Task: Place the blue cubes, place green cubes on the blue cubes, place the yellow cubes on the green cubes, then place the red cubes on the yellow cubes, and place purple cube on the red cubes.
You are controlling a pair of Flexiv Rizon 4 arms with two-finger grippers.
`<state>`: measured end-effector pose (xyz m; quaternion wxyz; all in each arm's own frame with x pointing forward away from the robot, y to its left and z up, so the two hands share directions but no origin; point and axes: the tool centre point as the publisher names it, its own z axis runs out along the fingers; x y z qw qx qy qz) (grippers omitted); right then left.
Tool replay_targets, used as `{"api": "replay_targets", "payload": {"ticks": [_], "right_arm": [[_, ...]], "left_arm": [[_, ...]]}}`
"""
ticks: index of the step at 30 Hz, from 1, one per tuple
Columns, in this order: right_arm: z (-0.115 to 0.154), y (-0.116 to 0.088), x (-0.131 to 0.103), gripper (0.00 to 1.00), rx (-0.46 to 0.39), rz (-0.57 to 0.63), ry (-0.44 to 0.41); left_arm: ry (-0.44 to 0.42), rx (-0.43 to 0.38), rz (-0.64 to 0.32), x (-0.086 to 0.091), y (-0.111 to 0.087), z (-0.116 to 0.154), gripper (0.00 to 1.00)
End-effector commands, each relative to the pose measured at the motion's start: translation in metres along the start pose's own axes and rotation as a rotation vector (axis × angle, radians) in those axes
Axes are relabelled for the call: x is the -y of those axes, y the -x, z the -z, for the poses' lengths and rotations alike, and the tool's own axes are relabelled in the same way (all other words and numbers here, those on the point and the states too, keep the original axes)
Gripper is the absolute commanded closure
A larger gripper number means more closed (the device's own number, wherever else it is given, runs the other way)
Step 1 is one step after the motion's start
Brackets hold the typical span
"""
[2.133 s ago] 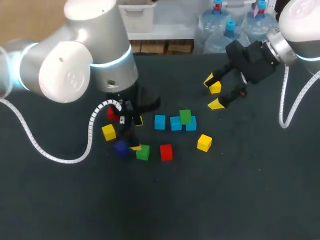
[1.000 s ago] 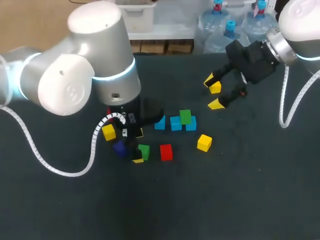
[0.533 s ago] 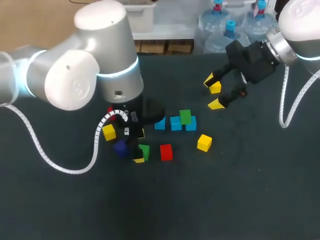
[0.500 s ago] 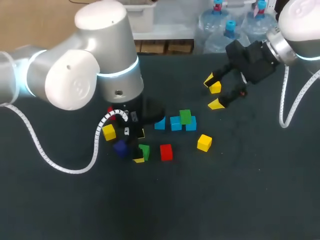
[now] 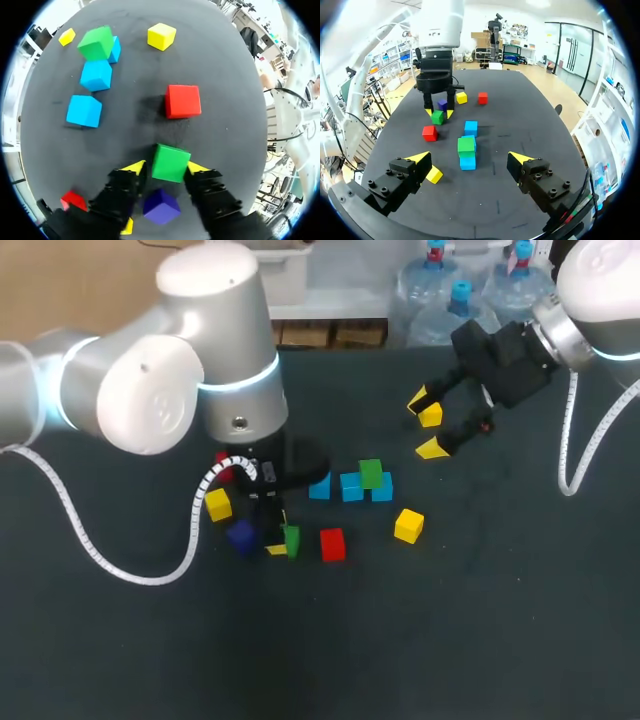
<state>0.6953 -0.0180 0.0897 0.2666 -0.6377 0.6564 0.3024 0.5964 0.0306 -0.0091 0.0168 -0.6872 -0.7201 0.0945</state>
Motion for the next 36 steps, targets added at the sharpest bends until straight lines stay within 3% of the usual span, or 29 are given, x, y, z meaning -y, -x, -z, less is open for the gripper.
{"api": "replay_targets", "payload": {"ticks": [1,8,21,23,26,36], "right_arm": [[0.000,0.000,0.000,0.00,0.001,0.001,0.000],[0.000,0.000,0.000,0.00,0.001,0.001,0.000],[0.000,0.000,0.000,0.00,0.001,0.001,0.000],[0.000,0.000,0.000,0.00,0.001,0.001,0.000],[0.000,0.000,0.000,0.00,0.001,0.001,0.000],[0.000,0.000,0.000,0.00,0.001,0.001,0.000]], "left_arm": [[0.004,-0.014,-0.013,-0.001,0.003,0.001,1.00],[0.035,-0.005,0.020,-0.011,0.004,0.014,1.00],[0.164,-0.071,0.103,-0.070,0.006,0.054,1.00],[0.203,-0.040,0.101,-0.081,0.009,0.064,1.00],[0.237,0.074,0.099,-0.094,0.011,0.078,1.00],[0.241,-0.016,0.165,-0.093,0.026,0.083,1.00]]}}
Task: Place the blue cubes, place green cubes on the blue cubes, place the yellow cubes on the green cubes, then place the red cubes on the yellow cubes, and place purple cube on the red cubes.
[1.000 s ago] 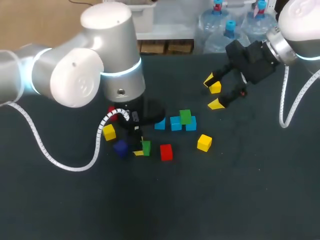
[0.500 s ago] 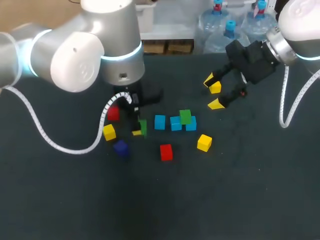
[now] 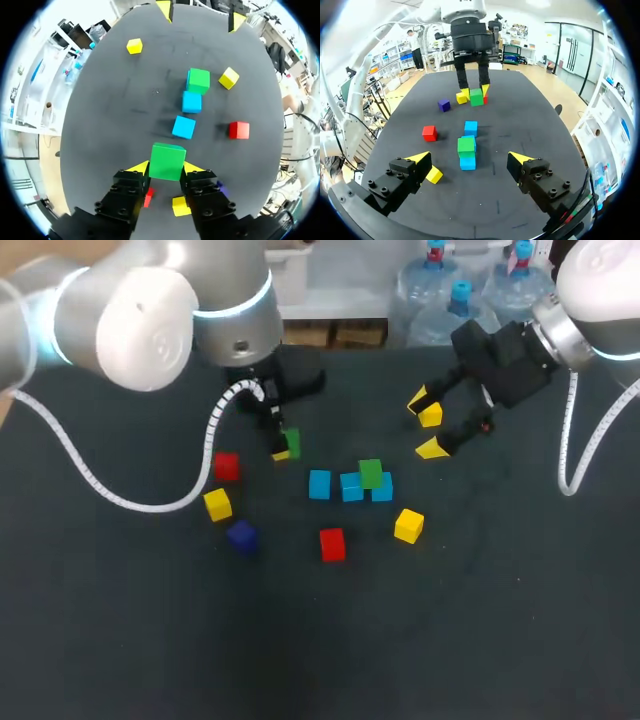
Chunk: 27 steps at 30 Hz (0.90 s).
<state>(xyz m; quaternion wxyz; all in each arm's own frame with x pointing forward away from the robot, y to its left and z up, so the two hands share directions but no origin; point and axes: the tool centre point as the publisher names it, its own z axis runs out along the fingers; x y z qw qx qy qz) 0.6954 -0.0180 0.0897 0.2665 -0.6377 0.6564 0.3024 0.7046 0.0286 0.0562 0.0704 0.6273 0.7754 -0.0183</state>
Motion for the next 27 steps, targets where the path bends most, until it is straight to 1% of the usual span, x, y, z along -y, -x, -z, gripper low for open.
{"api": "replay_targets", "payload": {"ticks": [1,3,5,7,12,19,27], "right_arm": [[0.000,0.000,0.000,0.00,0.001,0.001,0.000],[0.000,0.000,0.000,0.00,0.001,0.001,0.000],[0.000,0.000,0.000,0.00,0.001,0.001,0.000],[0.000,0.000,0.000,0.00,0.001,0.001,0.000],[0.000,0.000,0.000,0.00,0.001,0.001,0.000],[0.000,0.000,0.000,0.00,0.001,0.001,0.000],[0.000,0.000,0.000,0.00,0.001,0.001,0.000]], "left_arm": [[0.011,-0.087,0.017,0.005,0.013,0.002,1.00],[0.023,-0.127,0.012,0.006,0.020,0.003,1.00],[0.029,-0.143,0.003,0.006,0.027,0.005,1.00],[0.036,-0.137,-0.005,0.007,0.033,0.004,1.00],[0.032,-0.128,-0.012,0.011,0.041,-0.007,1.00],[0.018,-0.103,0.009,0.011,0.045,-0.017,1.00],[0.002,-0.094,0.019,0.011,0.046,-0.024,1.00]]}}
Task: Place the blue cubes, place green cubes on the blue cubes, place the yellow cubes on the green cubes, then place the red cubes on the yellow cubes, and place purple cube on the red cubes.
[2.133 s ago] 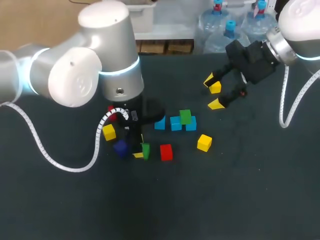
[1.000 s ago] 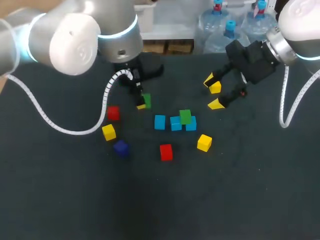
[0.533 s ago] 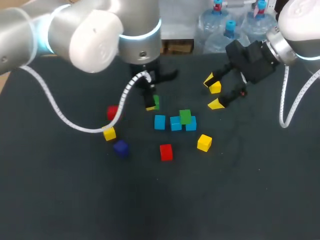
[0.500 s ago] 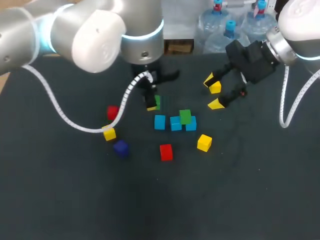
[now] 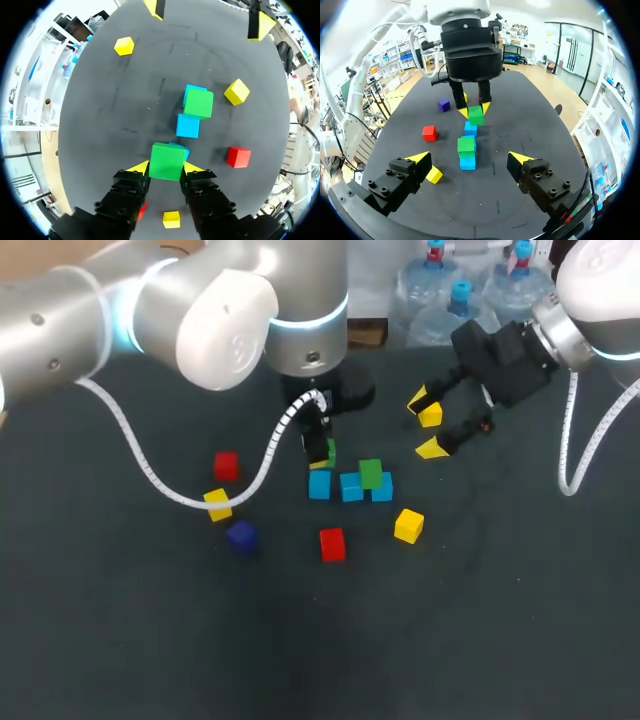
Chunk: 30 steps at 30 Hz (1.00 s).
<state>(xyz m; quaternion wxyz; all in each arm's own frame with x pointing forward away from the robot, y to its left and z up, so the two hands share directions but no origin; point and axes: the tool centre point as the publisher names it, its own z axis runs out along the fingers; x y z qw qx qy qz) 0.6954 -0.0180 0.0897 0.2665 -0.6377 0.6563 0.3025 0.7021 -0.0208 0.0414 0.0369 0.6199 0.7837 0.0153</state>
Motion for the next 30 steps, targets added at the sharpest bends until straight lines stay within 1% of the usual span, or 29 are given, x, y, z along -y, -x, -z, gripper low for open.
{"api": "replay_targets", "payload": {"ticks": [1,20,25,30], "right_arm": [[0.000,0.000,0.000,0.00,0.001,0.001,0.000],[0.000,0.000,0.000,0.00,0.001,0.001,0.000],[0.000,0.000,0.000,0.00,0.001,0.001,0.000],[0.000,0.000,0.000,0.00,0.001,0.001,0.000]], "left_arm": [[-0.012,0.001,0.001,-0.003,0.001,-0.004,1.00],[-0.040,0.015,0.007,-0.003,0.004,-0.011,1.00],[-0.040,0.031,0.034,-0.001,0.004,-0.014,1.00],[-0.044,0.037,0.041,-0.001,0.005,-0.017,1.00]]}}
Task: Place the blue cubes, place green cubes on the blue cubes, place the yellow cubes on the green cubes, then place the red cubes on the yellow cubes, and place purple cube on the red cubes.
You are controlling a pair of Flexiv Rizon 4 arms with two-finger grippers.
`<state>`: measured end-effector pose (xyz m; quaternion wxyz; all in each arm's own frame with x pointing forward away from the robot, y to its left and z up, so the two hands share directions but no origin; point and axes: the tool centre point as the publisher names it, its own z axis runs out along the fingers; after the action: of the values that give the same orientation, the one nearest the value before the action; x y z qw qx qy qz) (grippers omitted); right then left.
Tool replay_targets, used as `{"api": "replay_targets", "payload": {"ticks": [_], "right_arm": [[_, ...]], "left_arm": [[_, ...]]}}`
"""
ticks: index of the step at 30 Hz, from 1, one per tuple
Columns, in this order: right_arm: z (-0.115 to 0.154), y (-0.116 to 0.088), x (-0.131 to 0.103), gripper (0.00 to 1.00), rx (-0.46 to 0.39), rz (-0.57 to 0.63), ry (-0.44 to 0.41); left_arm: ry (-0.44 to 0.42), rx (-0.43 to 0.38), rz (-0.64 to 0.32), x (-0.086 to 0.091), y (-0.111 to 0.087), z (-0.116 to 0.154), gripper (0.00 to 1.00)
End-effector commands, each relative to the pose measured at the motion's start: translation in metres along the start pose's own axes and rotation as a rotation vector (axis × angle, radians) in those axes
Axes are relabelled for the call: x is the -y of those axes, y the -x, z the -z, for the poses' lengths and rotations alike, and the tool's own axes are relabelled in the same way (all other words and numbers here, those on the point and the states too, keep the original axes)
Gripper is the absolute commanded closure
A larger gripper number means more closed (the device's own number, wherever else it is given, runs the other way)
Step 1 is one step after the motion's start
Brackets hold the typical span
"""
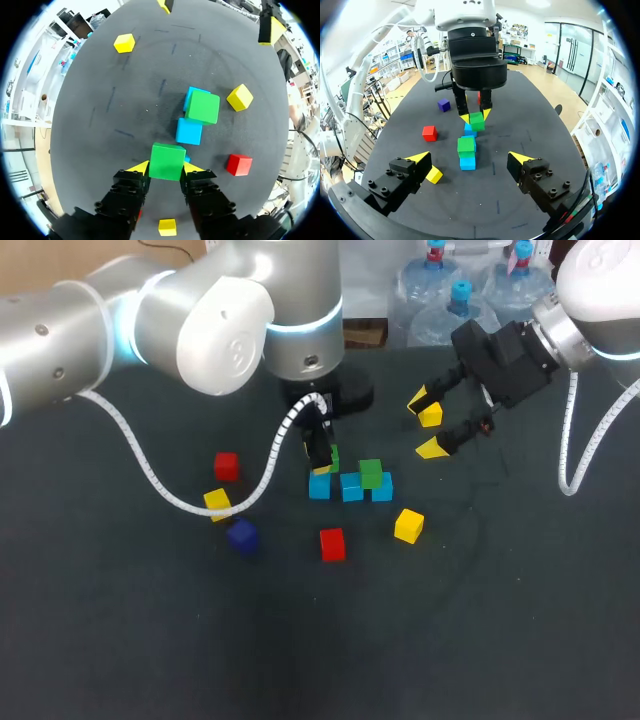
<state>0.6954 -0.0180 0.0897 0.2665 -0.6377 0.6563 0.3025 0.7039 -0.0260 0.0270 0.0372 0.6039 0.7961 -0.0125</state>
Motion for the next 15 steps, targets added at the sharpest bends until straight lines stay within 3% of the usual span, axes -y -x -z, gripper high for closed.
{"api": "replay_targets", "payload": {"ticks": [1,15], "right_arm": [[-0.0004,0.0000,0.0004,0.00,0.001,0.001,0.000],[-0.0004,0.0000,0.0004,0.00,0.001,0.001,0.000]], "left_arm": [[-0.001,0.004,-0.002,-0.0021,0.0009,-0.0030,1.00],[-0.006,0.012,-0.022,-0.0013,0.0057,-0.0074,1.00]]}}
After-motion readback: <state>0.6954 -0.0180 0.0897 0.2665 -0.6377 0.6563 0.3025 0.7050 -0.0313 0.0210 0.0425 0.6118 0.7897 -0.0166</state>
